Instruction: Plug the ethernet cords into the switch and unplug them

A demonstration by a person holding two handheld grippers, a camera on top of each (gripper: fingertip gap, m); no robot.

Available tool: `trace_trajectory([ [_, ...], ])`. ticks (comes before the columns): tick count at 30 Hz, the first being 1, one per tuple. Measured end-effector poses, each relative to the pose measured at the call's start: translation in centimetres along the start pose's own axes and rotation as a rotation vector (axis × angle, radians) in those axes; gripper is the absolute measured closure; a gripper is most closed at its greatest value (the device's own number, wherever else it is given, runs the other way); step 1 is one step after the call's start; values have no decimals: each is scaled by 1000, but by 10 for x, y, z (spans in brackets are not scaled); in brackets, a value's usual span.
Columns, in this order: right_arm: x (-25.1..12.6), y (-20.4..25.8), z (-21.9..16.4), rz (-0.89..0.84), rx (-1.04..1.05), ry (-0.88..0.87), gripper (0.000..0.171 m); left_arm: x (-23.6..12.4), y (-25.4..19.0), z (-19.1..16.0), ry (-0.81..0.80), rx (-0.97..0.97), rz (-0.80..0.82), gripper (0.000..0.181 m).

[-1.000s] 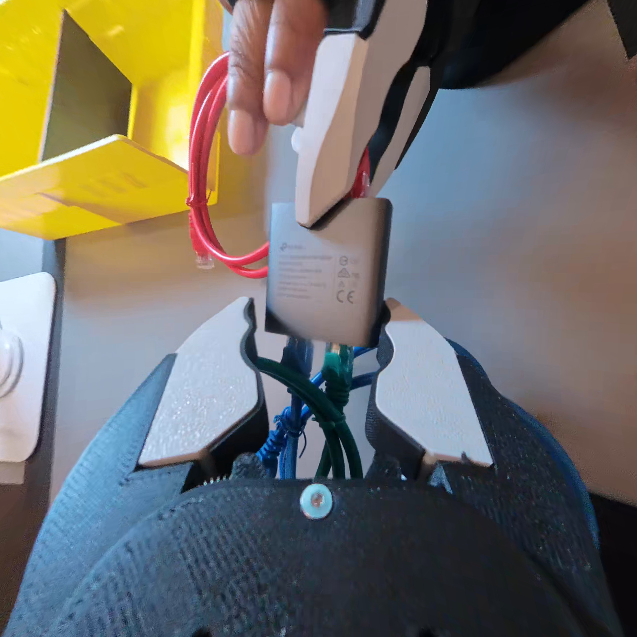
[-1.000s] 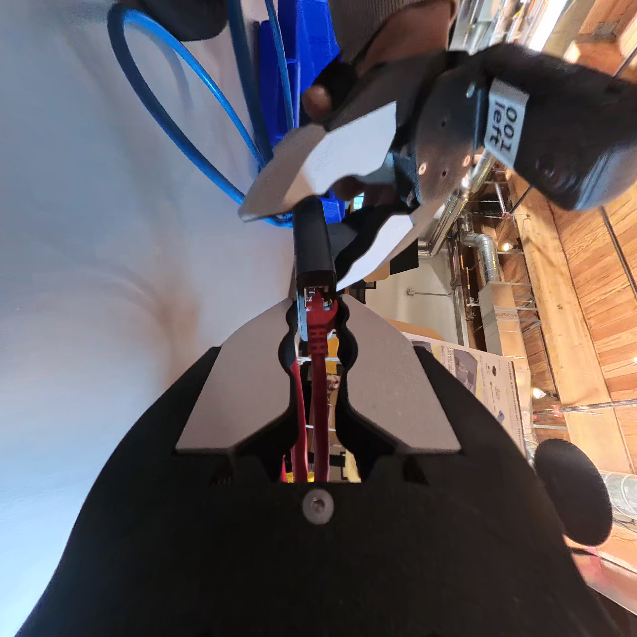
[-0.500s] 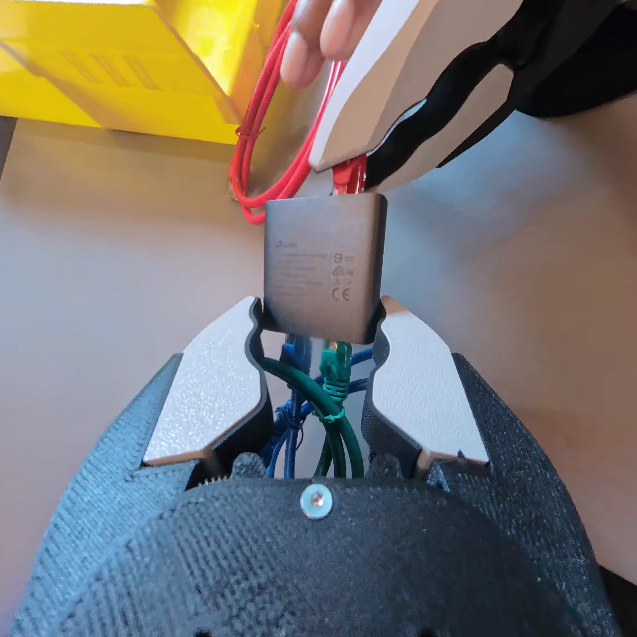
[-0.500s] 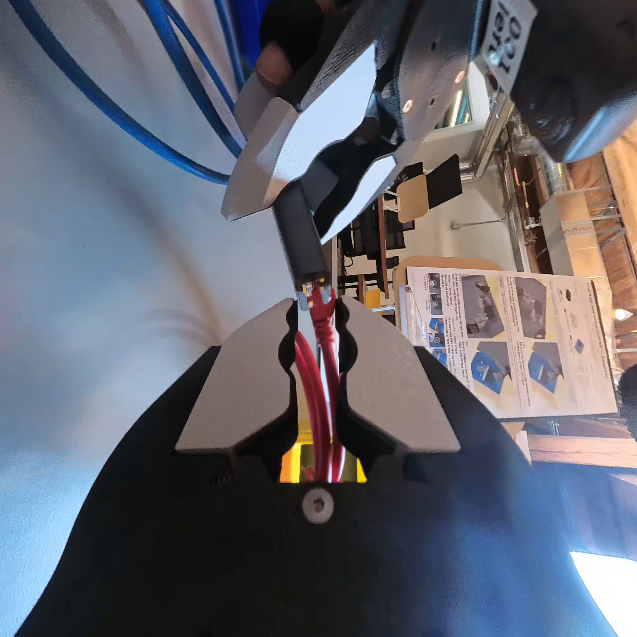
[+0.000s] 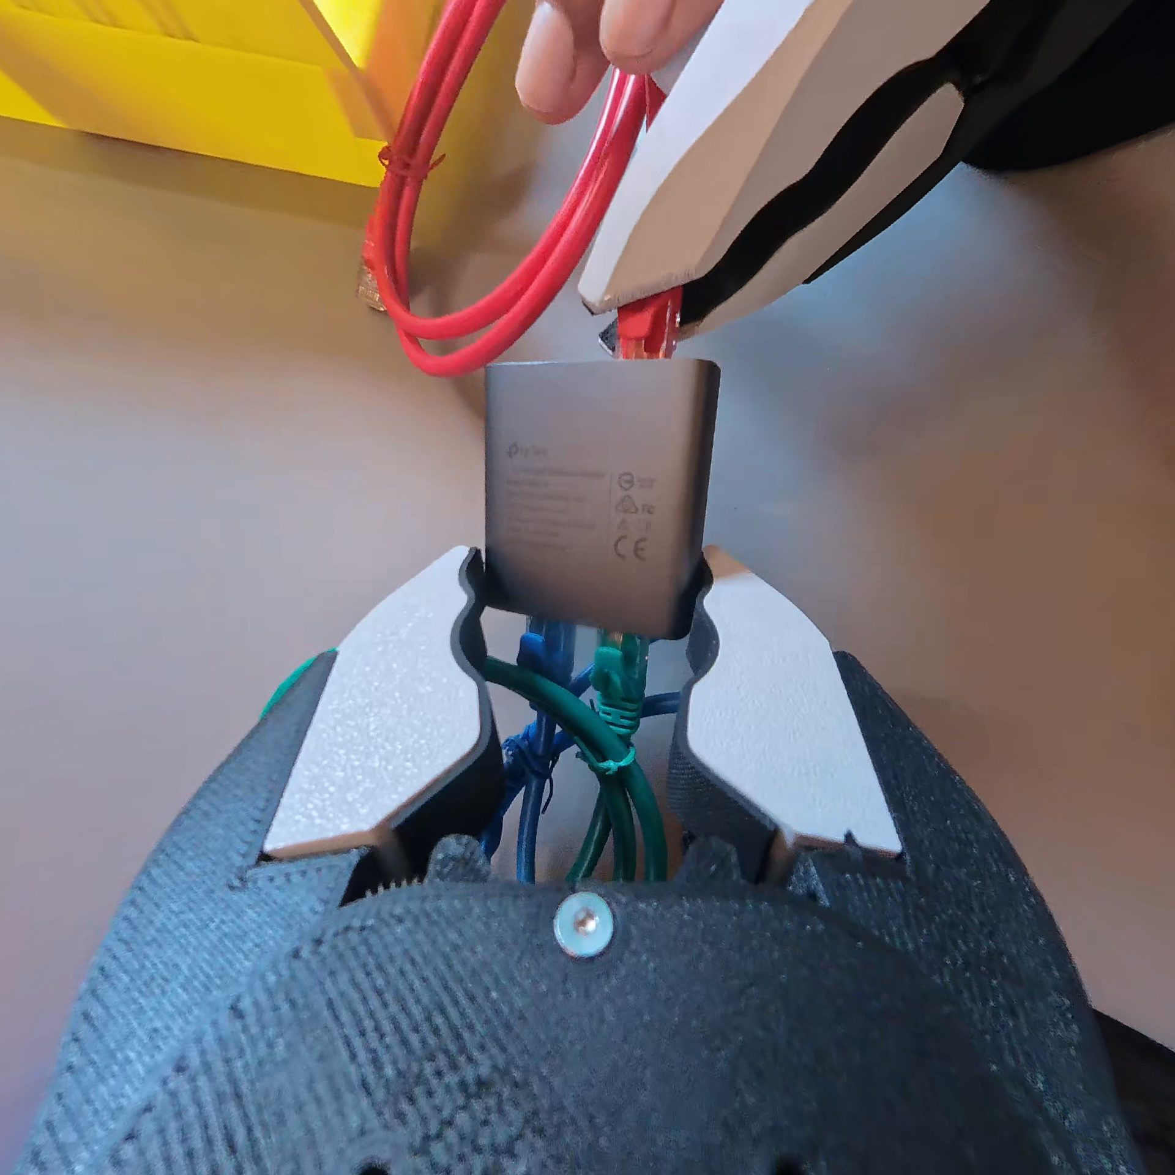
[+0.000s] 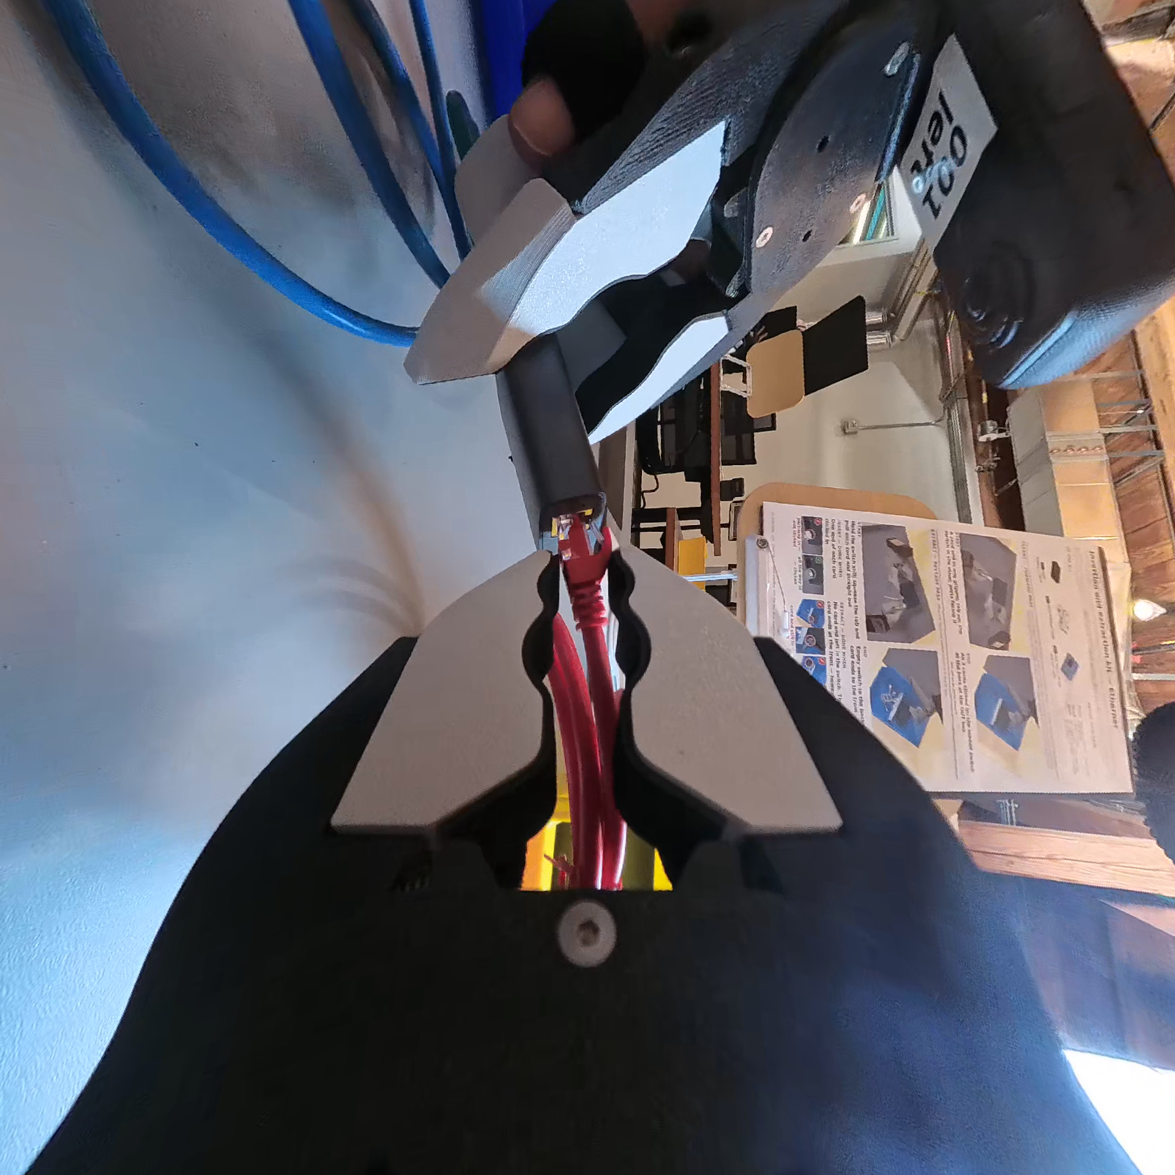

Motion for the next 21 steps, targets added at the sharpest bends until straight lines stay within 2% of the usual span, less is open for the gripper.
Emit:
trace_trajectory([
  [1,0,1,0,-1,-4,-2,157,0,0,0,3,-1,-4,118],
  [10,2,7,5,26,-11,1,156,5,0,-3,28,6,-17,118],
  [14,2,4,4,69,57,6,157,3,1,-4,-11,13,-15,118],
  [17,2,-2,-3,125,196,-4,157,-2,1,-1,-57,68,83,128],
  [21,3,-7,-10,186,358,-27,157,-6,-10,8,-71,275,288,150],
])
Point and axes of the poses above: each gripper's, where its closed fingertips meet, x out along the fingers, z out of its top, y = z × x across the jaws, the point moved 9 cm from there along -x, back along the fingers, and after that the axes turned 8 degrees about y, right-handed, at the moved point
